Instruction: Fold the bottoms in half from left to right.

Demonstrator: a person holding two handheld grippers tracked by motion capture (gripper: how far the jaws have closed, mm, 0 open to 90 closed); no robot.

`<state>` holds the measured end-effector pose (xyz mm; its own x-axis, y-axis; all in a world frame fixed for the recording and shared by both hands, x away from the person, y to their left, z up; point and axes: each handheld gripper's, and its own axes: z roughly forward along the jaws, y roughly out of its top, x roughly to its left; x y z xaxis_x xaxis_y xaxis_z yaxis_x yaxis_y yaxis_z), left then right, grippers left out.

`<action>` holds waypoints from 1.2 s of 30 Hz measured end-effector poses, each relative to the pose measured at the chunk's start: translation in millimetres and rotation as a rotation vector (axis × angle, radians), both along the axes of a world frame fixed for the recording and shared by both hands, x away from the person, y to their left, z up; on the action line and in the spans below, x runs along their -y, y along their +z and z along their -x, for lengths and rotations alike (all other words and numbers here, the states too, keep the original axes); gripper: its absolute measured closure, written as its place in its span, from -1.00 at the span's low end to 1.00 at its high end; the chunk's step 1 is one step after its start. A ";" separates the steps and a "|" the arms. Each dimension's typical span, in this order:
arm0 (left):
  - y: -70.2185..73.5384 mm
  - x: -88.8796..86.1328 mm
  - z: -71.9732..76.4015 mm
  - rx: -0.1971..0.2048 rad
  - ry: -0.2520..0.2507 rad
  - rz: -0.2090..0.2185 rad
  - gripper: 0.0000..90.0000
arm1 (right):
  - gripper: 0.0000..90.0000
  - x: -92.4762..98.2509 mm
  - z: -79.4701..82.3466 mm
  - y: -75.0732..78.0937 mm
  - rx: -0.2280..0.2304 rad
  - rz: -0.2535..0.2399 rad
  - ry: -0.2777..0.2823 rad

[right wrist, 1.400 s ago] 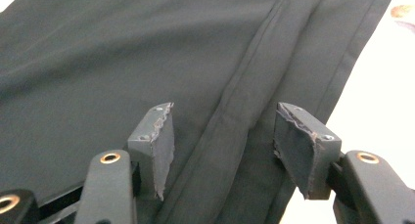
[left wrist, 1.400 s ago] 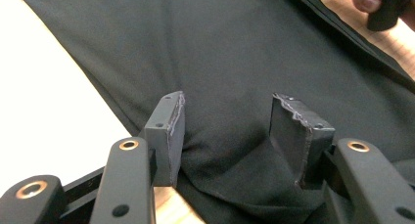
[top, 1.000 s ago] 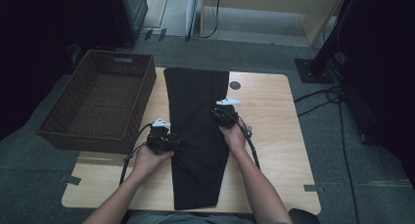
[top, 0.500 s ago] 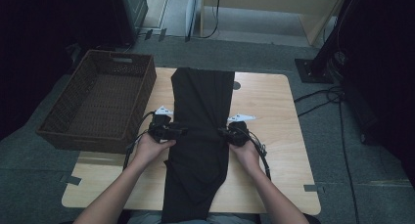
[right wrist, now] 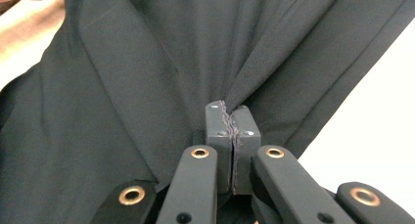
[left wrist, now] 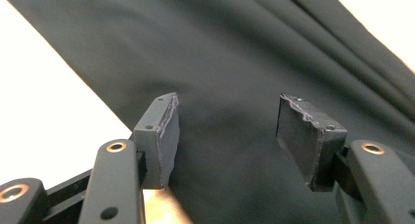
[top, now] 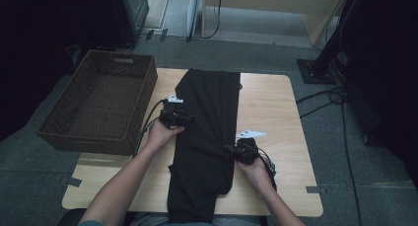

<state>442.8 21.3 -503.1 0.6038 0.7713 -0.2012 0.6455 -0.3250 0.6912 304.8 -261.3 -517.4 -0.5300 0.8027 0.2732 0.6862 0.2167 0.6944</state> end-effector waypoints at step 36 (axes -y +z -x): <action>-8.7 -18.0 64.5 0.028 -0.161 0.038 0.96 | 0.23 -27.8 -101.1 1.9 0.181 0.178 -0.213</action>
<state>378.2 39.4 -511.7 0.7246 0.6566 -0.2093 0.5674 -0.3960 0.7219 405.8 -233.5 -515.6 -0.3725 0.9274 0.0351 0.5982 0.2110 0.7731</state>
